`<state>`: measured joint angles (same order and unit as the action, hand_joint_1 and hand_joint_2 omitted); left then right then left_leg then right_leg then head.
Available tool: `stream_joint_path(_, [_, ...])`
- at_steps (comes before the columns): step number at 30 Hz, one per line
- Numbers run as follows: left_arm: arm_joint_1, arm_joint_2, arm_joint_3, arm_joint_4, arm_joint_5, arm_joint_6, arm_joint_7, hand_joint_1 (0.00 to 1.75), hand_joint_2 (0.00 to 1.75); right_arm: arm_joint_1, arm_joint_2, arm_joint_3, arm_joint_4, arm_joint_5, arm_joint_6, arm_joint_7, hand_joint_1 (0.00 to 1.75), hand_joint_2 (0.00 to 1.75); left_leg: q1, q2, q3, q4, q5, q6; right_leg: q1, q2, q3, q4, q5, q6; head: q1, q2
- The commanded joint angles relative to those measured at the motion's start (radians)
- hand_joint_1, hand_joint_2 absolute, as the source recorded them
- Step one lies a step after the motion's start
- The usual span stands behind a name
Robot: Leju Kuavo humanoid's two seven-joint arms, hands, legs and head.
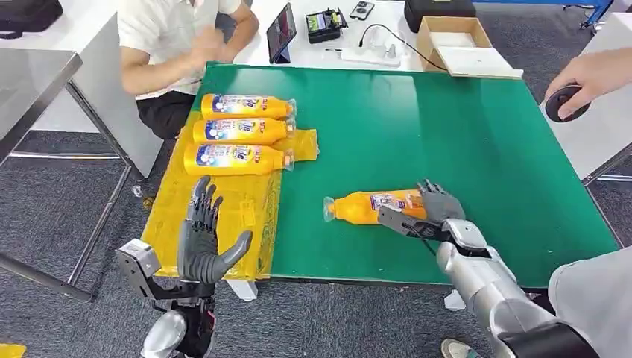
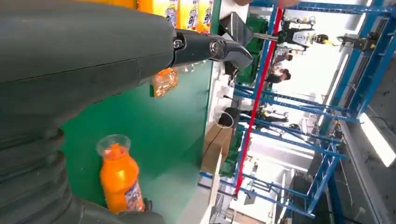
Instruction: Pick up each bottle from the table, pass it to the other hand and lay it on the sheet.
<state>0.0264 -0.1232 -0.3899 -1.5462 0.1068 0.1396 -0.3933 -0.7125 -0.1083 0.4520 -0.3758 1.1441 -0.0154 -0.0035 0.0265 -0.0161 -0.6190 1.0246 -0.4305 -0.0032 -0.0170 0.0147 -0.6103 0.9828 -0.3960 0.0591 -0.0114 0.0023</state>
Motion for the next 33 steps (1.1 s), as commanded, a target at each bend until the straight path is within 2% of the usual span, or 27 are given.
stream_joint_path(1, [-0.054,0.012,-0.030,0.107,0.000,-0.006,-0.007,0.00,1.75,0.076,-0.035,-0.078,0.096,-0.099,0.032,-0.105,1.75,1.75,0.001,-0.007,0.006,-0.003,0.001,0.002,0.001,-0.009,0.008,-0.004,-0.001,-0.002,0.000,0.000])
stream_joint_path(3, [-0.066,0.011,-0.034,0.111,0.005,-0.010,-0.011,0.00,1.75,0.096,-0.034,-0.103,0.095,-0.138,0.017,-0.198,1.75,1.75,0.001,-0.008,0.007,-0.003,0.001,0.002,0.002,-0.009,0.009,-0.004,-0.001,-0.002,0.000,0.000])
stream_joint_path(5, [-0.071,0.013,-0.037,0.114,0.006,-0.011,-0.011,0.00,1.75,0.114,-0.019,-0.176,0.093,-0.223,0.035,-0.262,1.75,1.75,0.001,-0.007,0.007,-0.003,0.001,0.002,0.001,-0.007,0.010,-0.004,-0.001,-0.002,0.000,0.000])
stream_joint_path(6, [-0.068,0.013,-0.036,0.111,0.003,-0.006,-0.020,0.00,1.75,0.132,-0.001,-0.240,0.079,-0.300,0.046,-0.332,1.75,1.75,0.001,-0.007,0.008,-0.004,0.001,0.002,0.002,-0.008,0.011,-0.005,-0.001,-0.002,0.000,0.000])
stream_joint_path(8, [-0.051,0.011,-0.033,0.096,0.004,0.001,-0.023,0.00,1.75,0.151,0.031,-0.281,0.053,-0.358,-0.011,-0.415,1.75,1.75,0.001,-0.004,0.008,-0.002,0.000,0.001,0.001,-0.004,0.010,-0.003,-0.001,-0.001,0.000,0.000])
stream_joint_path(9, [-0.049,0.011,-0.033,0.094,0.004,0.001,-0.023,0.00,1.75,0.151,0.036,-0.280,0.051,-0.358,-0.014,-0.413,1.75,1.75,0.001,-0.003,0.009,-0.004,0.000,0.001,0.002,-0.004,0.012,-0.005,-0.001,-0.002,0.000,0.000])
stream_joint_path(11, [-0.008,-0.003,-0.030,0.073,0.046,-0.006,0.019,0.00,1.75,0.181,0.087,-0.342,-0.033,-0.462,-0.044,-0.526,1.75,1.75,0.001,-0.001,0.009,-0.004,-0.001,0.001,0.002,-0.002,0.011,-0.004,0.000,-0.003,0.000,0.000])
stream_joint_path(14, [0.008,-0.013,-0.036,0.082,0.091,-0.008,0.058,0.00,1.75,0.209,0.110,-0.342,-0.118,-0.508,-0.038,-0.532,1.75,1.75,0.001,0.005,0.009,-0.003,-0.002,0.001,0.002,0.001,0.009,-0.003,0.000,-0.003,0.000,0.000])
stream_joint_path(16, [0.014,-0.013,-0.060,0.101,0.113,0.009,0.071,0.00,1.75,0.243,0.126,-0.319,-0.220,-0.556,-0.028,-0.511,1.75,1.75,0.002,0.003,0.006,-0.001,-0.002,0.000,0.003,0.001,0.006,-0.001,0.000,-0.002,0.000,0.000])
stream_joint_path(22, [0.010,-0.011,-0.061,0.103,0.119,0.015,0.074,0.00,1.75,0.247,0.120,-0.314,-0.227,-0.574,-0.026,-0.515,1.75,1.75,0.001,0.003,0.004,-0.002,-0.002,0.001,0.003,-0.001,0.005,-0.001,-0.001,-0.003,0.000,0.000])
stream_joint_path(23, [0.016,-0.010,-0.075,0.116,0.126,0.024,0.100,0.00,1.75,0.264,0.132,-0.314,-0.268,-0.616,-0.024,-0.550,1.75,1.75,0.002,0.001,0.001,-0.001,-0.001,0.000,0.003,-0.001,0.002,0.000,0.000,-0.001,-0.001,0.000])
stream_joint_path(25, [0.027,0.002,-0.117,0.140,0.121,0.030,0.092,0.00,1.75,0.311,0.154,-0.285,-0.384,-0.661,-0.008,-0.523,1.75,1.75,0.002,0.000,0.002,-0.002,-0.001,0.000,0.003,-0.001,0.003,-0.001,-0.001,-0.002,-0.001,0.000])
stream_joint_path(28, [0.008,0.044,-0.180,0.176,0.087,0.004,0.063,0.00,1.75,0.371,0.185,-0.168,-0.577,-0.767,0.115,-0.470,1.75,1.75,0.002,0.000,0.000,-0.002,-0.001,0.000,0.002,0.000,0.001,0.000,-0.001,-0.002,0.000,0.000])
stream_joint_path(30, [0.009,0.044,-0.180,0.176,0.087,0.004,0.063,0.00,1.75,0.376,0.185,-0.145,-0.598,-0.781,0.105,-0.448,1.75,1.75,0.002,0.003,0.000,-0.002,-0.003,0.000,0.002,0.002,0.001,0.000,-0.001,-0.003,0.000,0.000])
stream_joint_path(33, [0.000,0.053,-0.194,0.164,0.084,-0.052,0.057,0.00,1.75,0.373,0.186,-0.054,-0.633,-0.870,0.260,-0.489,1.75,1.75,0.001,0.001,-0.002,-0.002,-0.002,0.000,0.002,0.000,-0.001,0.000,-0.001,-0.002,-0.001,0.000])
